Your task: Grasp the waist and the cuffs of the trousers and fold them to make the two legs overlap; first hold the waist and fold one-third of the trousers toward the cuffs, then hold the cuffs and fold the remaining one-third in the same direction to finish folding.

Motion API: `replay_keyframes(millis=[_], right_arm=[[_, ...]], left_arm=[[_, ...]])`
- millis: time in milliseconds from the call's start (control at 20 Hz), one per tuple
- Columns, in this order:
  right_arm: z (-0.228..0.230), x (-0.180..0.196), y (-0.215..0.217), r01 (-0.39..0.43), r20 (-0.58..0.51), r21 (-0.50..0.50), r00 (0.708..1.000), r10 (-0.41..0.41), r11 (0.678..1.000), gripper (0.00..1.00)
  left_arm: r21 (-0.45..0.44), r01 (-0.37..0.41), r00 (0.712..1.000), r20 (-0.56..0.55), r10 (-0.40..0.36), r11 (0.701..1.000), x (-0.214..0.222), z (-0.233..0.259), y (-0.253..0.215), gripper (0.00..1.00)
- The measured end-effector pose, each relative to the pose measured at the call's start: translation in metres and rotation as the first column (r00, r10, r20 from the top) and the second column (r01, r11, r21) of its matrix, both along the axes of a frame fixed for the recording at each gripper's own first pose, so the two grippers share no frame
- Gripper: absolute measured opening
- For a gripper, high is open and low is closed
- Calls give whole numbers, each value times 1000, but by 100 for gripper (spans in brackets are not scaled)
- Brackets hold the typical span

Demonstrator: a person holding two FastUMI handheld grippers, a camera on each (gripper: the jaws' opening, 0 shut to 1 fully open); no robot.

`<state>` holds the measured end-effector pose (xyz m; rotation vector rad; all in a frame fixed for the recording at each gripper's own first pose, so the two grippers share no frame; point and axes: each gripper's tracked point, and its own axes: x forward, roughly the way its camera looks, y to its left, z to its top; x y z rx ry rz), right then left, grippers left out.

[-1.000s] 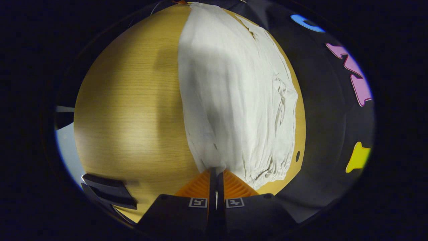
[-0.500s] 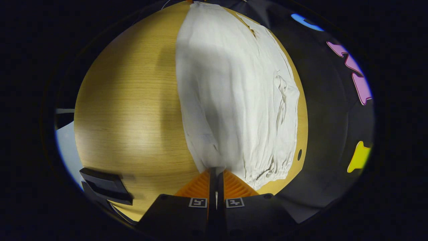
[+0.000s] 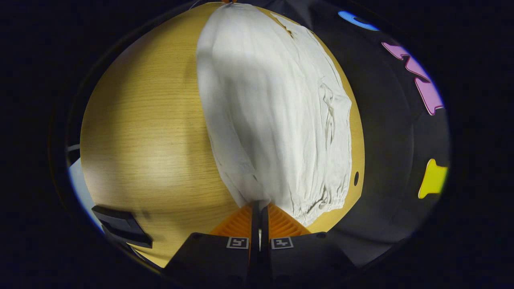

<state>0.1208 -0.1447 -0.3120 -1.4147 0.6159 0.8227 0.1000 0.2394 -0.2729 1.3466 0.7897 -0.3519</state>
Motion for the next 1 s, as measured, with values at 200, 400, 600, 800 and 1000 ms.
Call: replay_keyframes(millis=[200,400,600,800,1000], right_arm=[[3,11,-6,91,40,72,995,-94,993,6],[13,13,-10,168,112,154,976,-186,974,6],[29,16,-6,170,153,181,968,-199,969,5],[60,32,0,199,198,255,947,-252,946,5],[95,58,-2,294,234,398,883,-406,869,5]], left_arm=[[-63,-50,996,66,54,997,-3,3,-6,5],[-162,-76,982,158,102,984,-8,26,-19,5],[-222,-78,963,237,131,972,-6,56,-31,5],[-256,-81,941,300,159,963,6,97,-33,5],[-351,-104,888,388,246,930,34,144,-37,5]])
